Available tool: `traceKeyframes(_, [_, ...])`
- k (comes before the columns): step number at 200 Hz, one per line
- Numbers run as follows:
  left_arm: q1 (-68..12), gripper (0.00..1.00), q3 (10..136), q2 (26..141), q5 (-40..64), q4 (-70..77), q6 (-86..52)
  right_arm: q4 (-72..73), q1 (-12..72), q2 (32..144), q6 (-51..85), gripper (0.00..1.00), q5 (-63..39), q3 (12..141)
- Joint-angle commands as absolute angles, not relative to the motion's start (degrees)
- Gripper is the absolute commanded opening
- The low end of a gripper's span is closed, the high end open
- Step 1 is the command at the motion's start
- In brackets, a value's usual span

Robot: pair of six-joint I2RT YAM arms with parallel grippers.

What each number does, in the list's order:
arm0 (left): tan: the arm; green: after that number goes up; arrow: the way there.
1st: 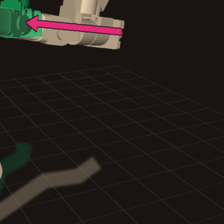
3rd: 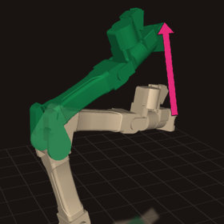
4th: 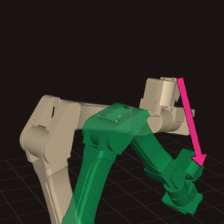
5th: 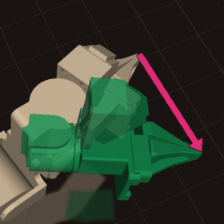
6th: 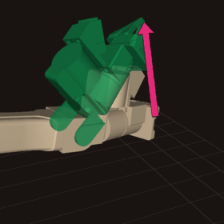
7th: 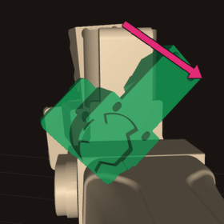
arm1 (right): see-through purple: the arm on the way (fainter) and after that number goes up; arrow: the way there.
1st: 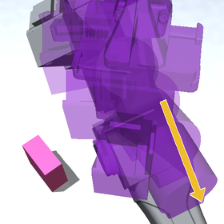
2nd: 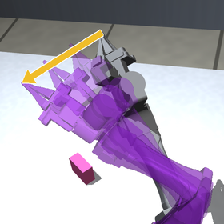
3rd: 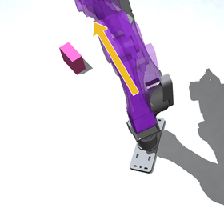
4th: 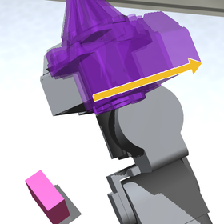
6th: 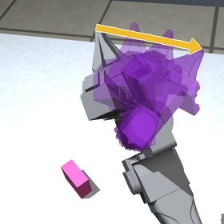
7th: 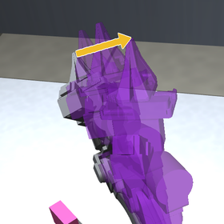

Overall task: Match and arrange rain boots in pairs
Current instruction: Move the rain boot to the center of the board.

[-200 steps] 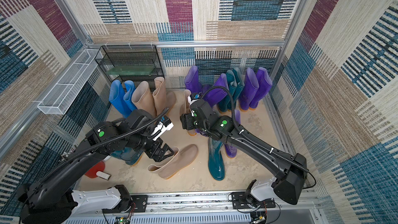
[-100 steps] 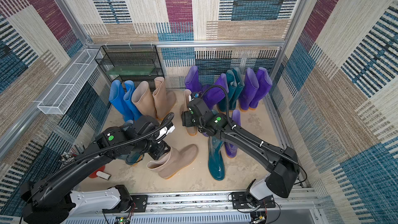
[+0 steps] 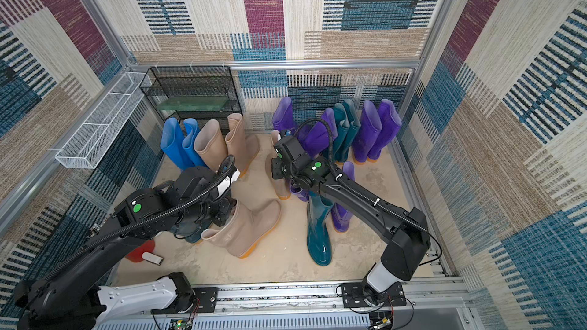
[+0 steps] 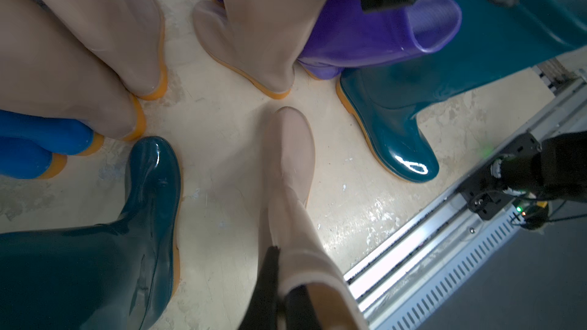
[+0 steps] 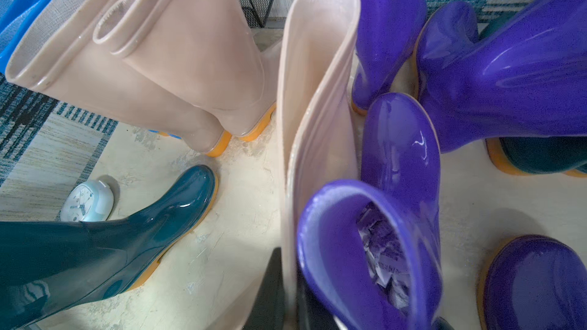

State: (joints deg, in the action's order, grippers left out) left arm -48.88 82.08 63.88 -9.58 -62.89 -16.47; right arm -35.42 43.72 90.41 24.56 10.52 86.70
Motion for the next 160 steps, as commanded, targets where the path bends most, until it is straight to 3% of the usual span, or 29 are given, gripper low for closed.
traceKeyframes(1, [-48.2, 0.0, 83.7, 66.0, -13.9, -54.4, -20.4, -33.0, 43.1, 89.4, 24.0, 0.0, 10.7, 86.4])
traceKeyframes(63, [-44.1, 0.0, 87.2, 75.0, -15.0, -45.5, -23.4, -31.1, 42.4, 86.5, 24.7, 0.0, 9.6, 83.6])
traceKeyframes(116, [-33.5, 0.0, 84.6, 80.4, -3.2, -41.8, -16.9, -27.7, 44.7, 84.7, 26.4, 0.0, 4.1, 80.6])
traceKeyframes(160, [-30.2, 0.0, 84.9, 77.7, 1.0, -44.6, -13.7, -26.0, 48.4, 81.7, 29.0, 0.0, 2.5, 79.6])
